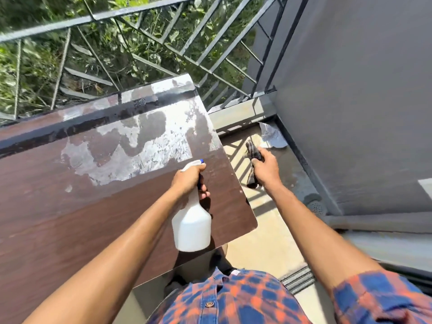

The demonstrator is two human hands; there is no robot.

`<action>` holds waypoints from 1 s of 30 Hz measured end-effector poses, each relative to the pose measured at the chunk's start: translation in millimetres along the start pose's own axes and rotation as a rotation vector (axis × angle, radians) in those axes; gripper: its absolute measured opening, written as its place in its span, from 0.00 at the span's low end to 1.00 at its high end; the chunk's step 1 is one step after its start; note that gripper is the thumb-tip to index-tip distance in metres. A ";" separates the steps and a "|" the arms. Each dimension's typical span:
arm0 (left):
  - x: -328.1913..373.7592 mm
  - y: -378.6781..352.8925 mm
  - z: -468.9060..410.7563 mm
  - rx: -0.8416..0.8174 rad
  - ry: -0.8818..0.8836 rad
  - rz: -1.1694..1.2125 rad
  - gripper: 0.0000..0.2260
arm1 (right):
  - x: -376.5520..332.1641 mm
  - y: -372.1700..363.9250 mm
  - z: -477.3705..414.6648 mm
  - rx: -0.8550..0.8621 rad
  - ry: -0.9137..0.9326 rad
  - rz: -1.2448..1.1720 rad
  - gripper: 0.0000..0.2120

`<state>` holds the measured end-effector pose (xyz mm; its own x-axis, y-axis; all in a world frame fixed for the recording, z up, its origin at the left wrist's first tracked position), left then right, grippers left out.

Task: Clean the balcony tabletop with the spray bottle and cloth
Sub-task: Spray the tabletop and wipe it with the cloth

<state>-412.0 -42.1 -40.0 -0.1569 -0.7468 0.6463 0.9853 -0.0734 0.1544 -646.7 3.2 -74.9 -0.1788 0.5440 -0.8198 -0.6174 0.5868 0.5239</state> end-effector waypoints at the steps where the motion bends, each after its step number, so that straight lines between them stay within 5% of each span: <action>1: 0.4 -1.7 -2.0 0.005 -0.007 0.006 0.05 | 0.6 0.6 -1.1 -0.001 -0.010 -0.015 0.20; 3: 3.0 -1.4 -4.7 0.017 -0.027 -0.005 0.03 | 1.8 -0.4 -2.7 -0.012 -0.014 -0.018 0.19; 8: 10.1 3.5 -13.2 0.079 -0.045 -0.036 0.16 | 3.9 -5.5 -6.8 -0.028 -0.010 -0.011 0.21; 15: 20.6 -2.8 -13.5 0.054 -0.082 -0.044 0.06 | -11.2 -13.0 -8.0 -0.049 0.023 -0.053 0.20; 21: 32.3 4.2 -21.2 0.133 -0.049 0.021 0.18 | -23.3 -17.5 -12.6 -0.029 0.049 -0.048 0.23; 30: 91.1 27.4 -29.3 0.236 -0.225 0.053 0.17 | -60.0 -33.8 -19.6 -0.068 0.107 -0.048 0.25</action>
<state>-397.3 -131.6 1.2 -0.1427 -0.5789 0.8028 0.9538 0.1363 0.2679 -630.1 -61.0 -47.9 -0.2266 0.4471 -0.8653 -0.6767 0.5667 0.4700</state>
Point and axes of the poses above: each hand's wrist, its own z-axis away from the middle knuckle, its own y-axis out of the back of the hand, x = y × z, the point moved 5 cm from there along -z, towards the middle knuckle, and after that the axes turned 13 degrees about x, right-handed, at the moved point
